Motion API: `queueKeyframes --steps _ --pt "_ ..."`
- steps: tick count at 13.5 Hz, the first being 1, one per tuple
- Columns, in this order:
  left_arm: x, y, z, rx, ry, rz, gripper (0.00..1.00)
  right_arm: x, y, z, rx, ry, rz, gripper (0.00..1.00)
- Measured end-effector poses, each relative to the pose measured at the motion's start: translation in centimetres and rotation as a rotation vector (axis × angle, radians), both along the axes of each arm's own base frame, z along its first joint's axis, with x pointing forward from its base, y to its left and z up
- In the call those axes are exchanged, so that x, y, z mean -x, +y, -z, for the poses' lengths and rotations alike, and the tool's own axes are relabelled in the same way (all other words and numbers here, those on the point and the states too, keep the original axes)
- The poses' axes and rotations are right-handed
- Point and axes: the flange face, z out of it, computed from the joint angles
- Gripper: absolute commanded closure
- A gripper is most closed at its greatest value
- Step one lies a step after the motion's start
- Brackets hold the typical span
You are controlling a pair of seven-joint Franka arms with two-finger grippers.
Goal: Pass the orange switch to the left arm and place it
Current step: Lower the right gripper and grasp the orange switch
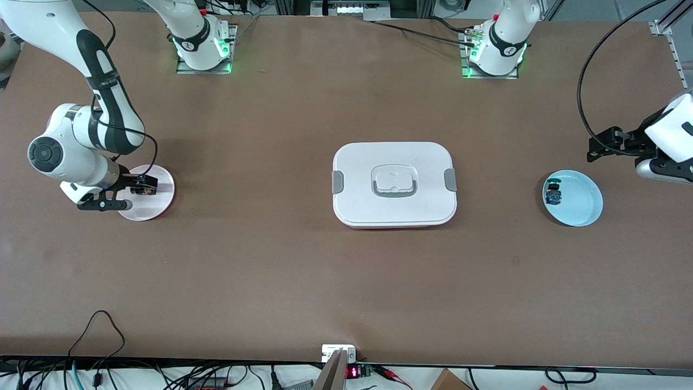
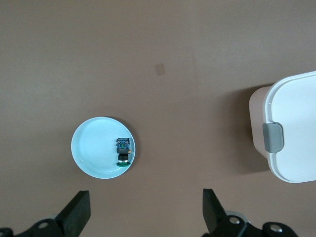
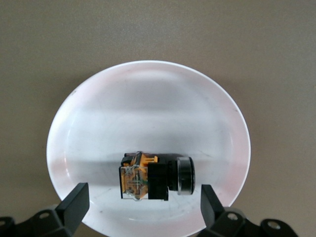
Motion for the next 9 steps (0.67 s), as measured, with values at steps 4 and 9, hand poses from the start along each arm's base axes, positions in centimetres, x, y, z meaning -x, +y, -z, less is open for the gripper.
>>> queueKeyframes --steps 4,9 --pt "0.4 0.3 0.3 0.0 0.033 -0.005 0.0 0.1 -0.1 1.3 -0.003 0.007 -0.065 0.0" --pt "0.6 1.2 0.5 0.0 0.053 -0.022 0.0 0.2 -0.7 1.7 -0.006 0.011 -0.077 0.0"
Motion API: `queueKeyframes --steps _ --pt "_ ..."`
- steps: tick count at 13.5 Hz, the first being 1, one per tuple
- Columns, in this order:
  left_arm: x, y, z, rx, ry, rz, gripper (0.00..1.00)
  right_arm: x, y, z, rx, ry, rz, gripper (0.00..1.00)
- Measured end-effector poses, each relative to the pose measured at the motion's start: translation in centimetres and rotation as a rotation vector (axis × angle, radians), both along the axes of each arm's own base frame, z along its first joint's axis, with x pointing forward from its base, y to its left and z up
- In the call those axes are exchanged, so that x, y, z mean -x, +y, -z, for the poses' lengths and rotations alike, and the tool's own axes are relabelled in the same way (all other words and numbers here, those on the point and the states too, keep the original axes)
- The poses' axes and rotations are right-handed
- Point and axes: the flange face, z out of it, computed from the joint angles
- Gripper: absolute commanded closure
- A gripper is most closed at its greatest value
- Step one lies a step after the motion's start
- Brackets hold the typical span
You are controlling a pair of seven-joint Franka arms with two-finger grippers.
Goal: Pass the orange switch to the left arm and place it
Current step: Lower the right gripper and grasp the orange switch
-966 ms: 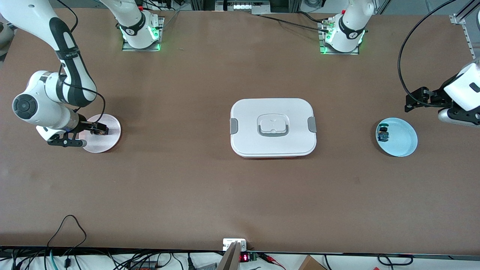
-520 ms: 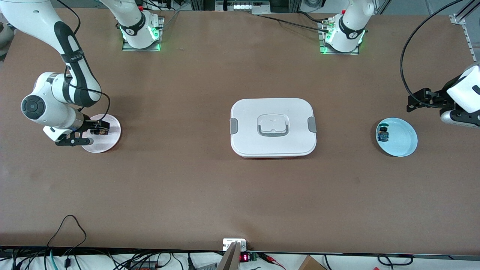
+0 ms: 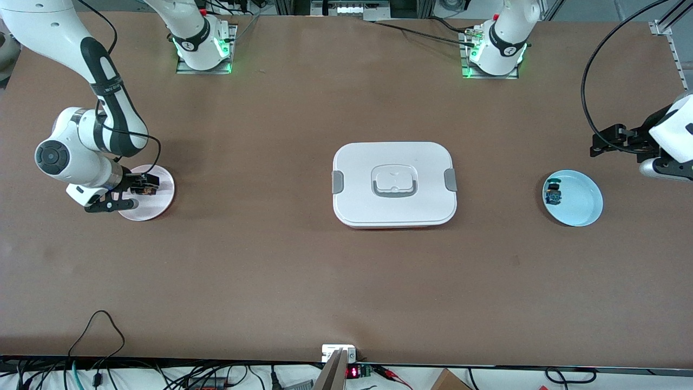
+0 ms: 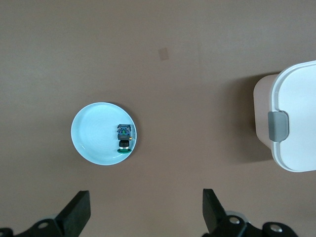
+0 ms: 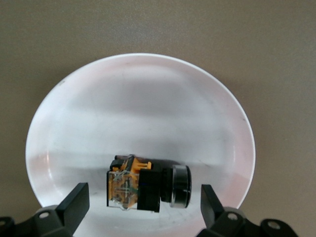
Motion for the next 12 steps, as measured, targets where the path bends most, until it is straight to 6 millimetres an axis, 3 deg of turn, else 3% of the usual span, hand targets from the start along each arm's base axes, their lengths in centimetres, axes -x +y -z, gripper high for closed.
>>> queueKeyframes --steps 12 --pt "0.0 0.0 0.0 0.0 0.0 0.001 0.0 0.7 -0.7 1.9 -0.002 0.034 0.015 0.0"
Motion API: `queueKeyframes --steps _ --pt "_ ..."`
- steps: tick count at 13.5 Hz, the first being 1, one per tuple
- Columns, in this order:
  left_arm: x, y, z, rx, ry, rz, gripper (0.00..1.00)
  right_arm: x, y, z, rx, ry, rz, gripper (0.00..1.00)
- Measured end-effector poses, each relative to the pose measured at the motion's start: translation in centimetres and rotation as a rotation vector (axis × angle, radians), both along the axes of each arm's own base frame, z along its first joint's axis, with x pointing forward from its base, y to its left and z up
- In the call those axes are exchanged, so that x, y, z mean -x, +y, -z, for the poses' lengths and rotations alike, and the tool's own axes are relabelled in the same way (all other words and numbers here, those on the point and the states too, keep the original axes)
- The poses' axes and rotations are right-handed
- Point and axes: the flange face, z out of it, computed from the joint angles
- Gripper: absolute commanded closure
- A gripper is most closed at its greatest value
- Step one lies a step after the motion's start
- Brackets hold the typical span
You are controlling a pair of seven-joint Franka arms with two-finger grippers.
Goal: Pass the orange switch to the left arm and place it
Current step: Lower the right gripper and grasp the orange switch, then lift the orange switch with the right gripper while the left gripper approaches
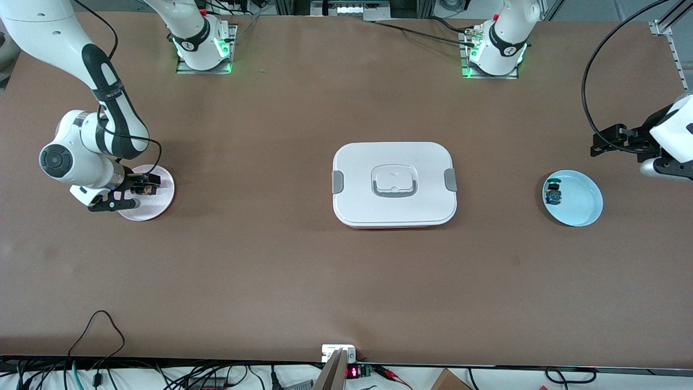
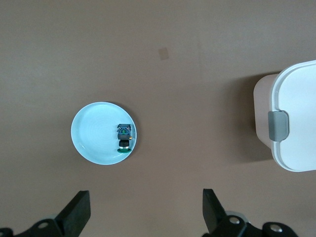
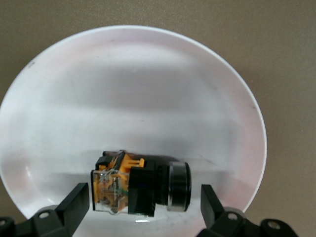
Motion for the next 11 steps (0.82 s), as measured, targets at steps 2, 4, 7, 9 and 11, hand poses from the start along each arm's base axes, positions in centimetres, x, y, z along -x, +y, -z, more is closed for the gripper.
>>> queueKeyframes --steps 2,4,7,9,11 --pt "0.0 0.0 0.0 0.0 0.0 0.0 0.0 0.06 0.01 0.06 0.0 0.002 0.0 0.14" --pt "0.0 0.0 0.0 0.0 0.0 0.0 0.0 0.08 0.01 0.11 0.0 0.003 0.001 0.35" --pt "0.0 0.0 0.0 0.0 0.0 0.0 0.0 0.09 -0.04 0.09 0.0 0.002 0.003 0.59" --pt "0.0 0.0 0.0 0.0 0.0 0.0 0.0 0.09 -0.1 0.08 0.0 0.002 0.004 0.69" --pt "0.0 0.0 0.0 0.0 0.0 0.0 0.0 0.08 -0.13 0.06 0.0 0.001 0.004 0.72"
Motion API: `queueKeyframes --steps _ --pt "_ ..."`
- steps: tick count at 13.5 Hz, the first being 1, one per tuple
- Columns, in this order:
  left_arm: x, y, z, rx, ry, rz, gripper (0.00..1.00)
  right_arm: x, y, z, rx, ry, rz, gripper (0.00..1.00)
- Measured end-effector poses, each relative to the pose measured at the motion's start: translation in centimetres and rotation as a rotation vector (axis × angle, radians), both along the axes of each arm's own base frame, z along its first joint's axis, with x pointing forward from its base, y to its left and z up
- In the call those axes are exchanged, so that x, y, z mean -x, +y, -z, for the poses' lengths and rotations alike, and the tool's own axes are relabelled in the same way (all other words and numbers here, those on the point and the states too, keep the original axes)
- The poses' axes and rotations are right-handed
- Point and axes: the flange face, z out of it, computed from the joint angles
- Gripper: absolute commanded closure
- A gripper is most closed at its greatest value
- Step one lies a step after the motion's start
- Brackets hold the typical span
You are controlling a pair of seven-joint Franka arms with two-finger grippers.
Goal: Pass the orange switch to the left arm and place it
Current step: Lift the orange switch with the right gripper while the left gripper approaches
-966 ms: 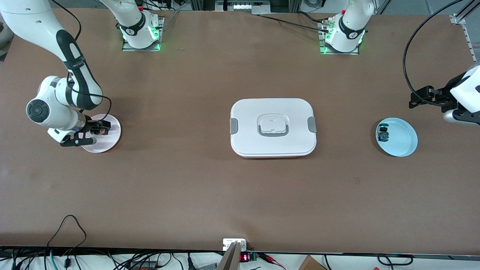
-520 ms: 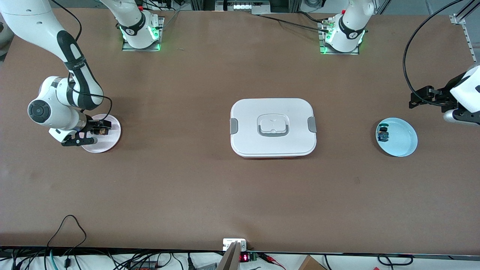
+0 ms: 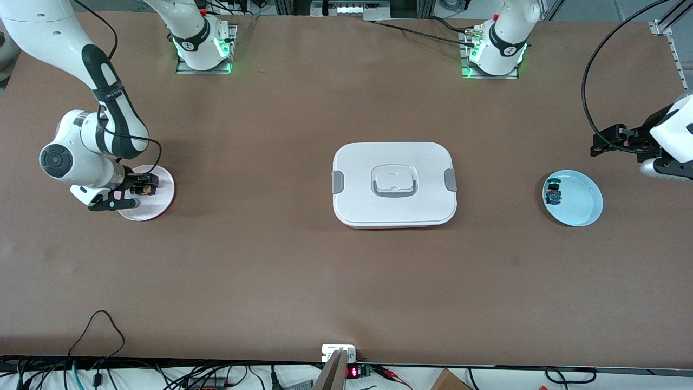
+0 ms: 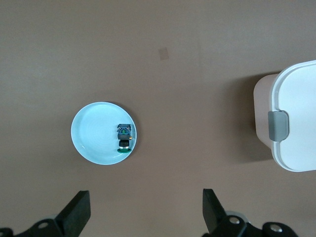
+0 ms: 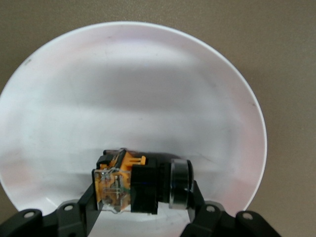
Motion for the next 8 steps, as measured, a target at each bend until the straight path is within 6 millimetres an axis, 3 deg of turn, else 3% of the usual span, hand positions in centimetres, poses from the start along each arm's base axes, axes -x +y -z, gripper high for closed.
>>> queueKeyframes --steps 5,8 --pt "0.0 0.0 0.0 0.0 0.0 0.0 0.0 -0.6 0.2 -1.7 -0.004 -0.005 0.002 0.75" --pt "0.0 0.0 0.0 0.0 0.0 -0.001 0.0 -2.8 2.2 -6.6 -0.04 0.022 -0.001 0.76"
